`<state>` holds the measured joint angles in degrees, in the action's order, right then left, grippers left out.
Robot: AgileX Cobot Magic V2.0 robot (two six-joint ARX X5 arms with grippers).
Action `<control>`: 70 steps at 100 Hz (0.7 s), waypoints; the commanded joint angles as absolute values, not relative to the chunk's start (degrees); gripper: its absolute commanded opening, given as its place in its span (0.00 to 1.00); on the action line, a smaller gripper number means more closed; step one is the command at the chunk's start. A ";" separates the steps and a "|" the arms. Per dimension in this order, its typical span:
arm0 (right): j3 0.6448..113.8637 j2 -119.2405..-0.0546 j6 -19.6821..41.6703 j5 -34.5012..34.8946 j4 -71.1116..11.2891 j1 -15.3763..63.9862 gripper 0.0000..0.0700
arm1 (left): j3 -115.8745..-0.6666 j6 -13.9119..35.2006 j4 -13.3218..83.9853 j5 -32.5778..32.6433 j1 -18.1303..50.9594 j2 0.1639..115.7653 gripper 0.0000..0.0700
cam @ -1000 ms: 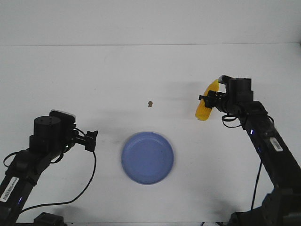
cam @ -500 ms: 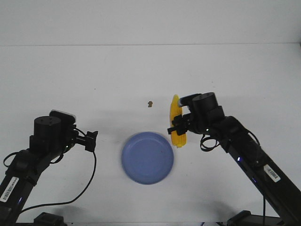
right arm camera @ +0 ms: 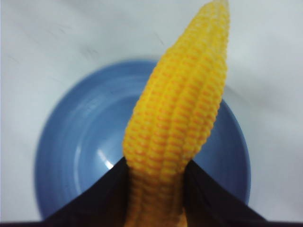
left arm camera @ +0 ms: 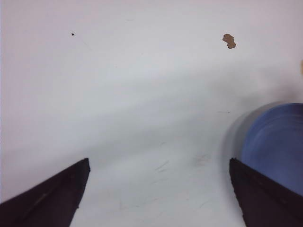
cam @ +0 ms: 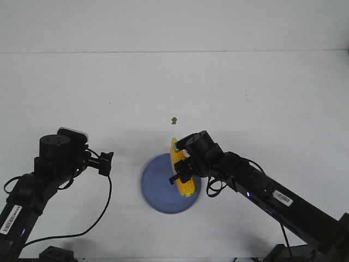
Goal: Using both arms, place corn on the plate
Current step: 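Lift the corn with the right gripper and carry it over the plate, then lower the corn onto the plate and open the right gripper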
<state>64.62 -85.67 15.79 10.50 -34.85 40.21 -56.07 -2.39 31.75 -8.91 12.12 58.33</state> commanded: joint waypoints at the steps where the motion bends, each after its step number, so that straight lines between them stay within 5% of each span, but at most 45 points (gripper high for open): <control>1: 65.17 -88.12 16.73 10.57 -34.04 40.82 0.17 | -56.64 -2.31 31.62 -8.82 12.16 58.74 0.86; 34: 65.17 -90.87 17.12 12.32 -33.63 41.63 0.23 | -56.64 -2.31 31.62 -8.82 12.16 58.74 0.85; 40: 65.17 -90.87 17.15 12.29 -33.65 41.63 0.34 | -56.64 -2.31 31.62 -8.82 12.16 58.74 0.85; 54: 65.17 -90.87 17.08 11.99 -33.63 41.60 0.77 | -56.64 -2.31 31.59 -8.82 12.16 58.74 0.85; 70: 65.17 -90.87 16.60 12.01 -33.45 41.60 0.80 | -56.64 -2.33 31.57 -8.82 12.16 58.74 0.85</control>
